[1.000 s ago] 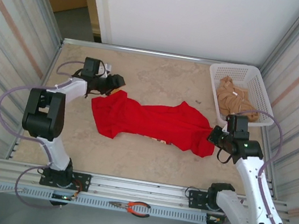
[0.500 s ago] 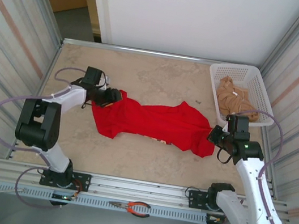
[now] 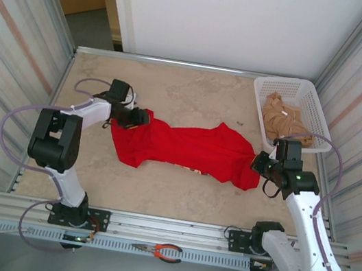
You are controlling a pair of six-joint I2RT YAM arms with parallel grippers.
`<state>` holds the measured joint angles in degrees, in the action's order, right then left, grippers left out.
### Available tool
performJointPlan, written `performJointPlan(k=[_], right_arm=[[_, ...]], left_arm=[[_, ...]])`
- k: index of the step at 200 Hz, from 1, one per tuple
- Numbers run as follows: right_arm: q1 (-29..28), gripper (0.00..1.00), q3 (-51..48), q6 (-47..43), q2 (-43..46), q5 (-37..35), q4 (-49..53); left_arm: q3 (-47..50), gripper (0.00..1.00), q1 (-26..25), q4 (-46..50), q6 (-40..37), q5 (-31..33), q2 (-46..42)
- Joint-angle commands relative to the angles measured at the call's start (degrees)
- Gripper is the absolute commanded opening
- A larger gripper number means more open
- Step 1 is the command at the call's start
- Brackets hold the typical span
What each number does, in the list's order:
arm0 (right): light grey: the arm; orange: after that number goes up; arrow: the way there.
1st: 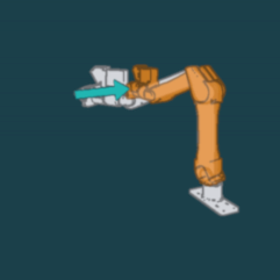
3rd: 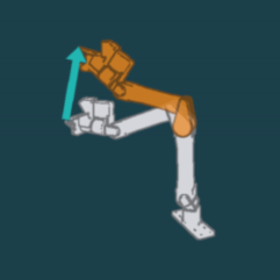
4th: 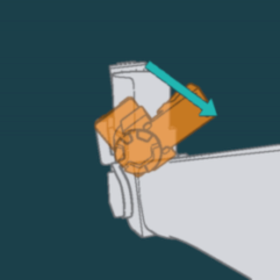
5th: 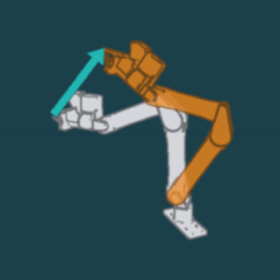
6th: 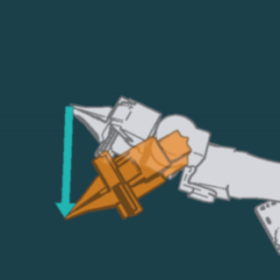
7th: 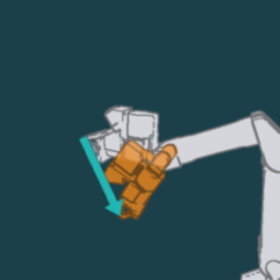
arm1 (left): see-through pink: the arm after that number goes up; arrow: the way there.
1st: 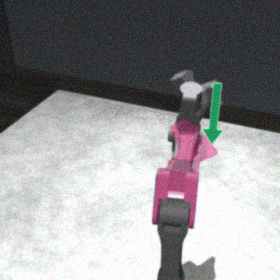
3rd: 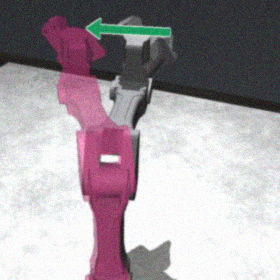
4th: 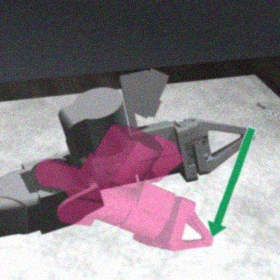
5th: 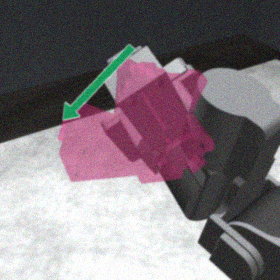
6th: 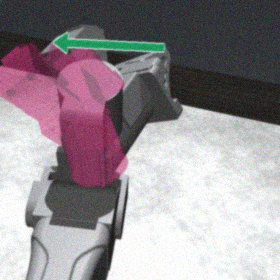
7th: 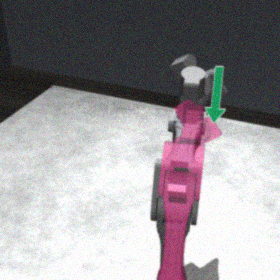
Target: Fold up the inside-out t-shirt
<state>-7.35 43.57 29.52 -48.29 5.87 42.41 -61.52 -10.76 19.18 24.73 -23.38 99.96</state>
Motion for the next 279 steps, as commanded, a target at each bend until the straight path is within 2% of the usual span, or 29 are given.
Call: performJointPlan(k=[1, 47, 134, 246, 257, 279], right_arm=[[0.5, 0.0, -0.5, 0.5, 0.2, 0.4, -0.4], [0.4, 0.0, -0.8, 0.7, -0.3, 0.7, -1.2], [0.5, 0.0, -0.5, 0.9, -0.4, 1.1, -1.5], [0.8, 0.0, -0.2, 0.9, -0.3, 1.3, -1.7], [0.9, 0.0, -0.2, 0.9, -0.3, 1.4, -1.7], [0.9, 0.0, -0.2, 0.9, -0.3, 1.3, -1.6]], left_arm=[[-1.0, 0.47, -0.7, 1.2, -1.7, -2.1, 0.1], [0.6, 0.36, -0.9, 1.2, -1.4, -3.1, -3.5], [1.6, 0.38, -1.0, 2.6, -3.9, 1.7, -1.9], [2.0, 0.38, -1.9, 1.8, -5.2, 0.0, -0.7], [2.0, 0.36, -2.1, 1.8, -5.2, -0.1, -0.6], [2.1, 0.26, -2.1, 1.8, -5.2, -0.1, -0.7]])
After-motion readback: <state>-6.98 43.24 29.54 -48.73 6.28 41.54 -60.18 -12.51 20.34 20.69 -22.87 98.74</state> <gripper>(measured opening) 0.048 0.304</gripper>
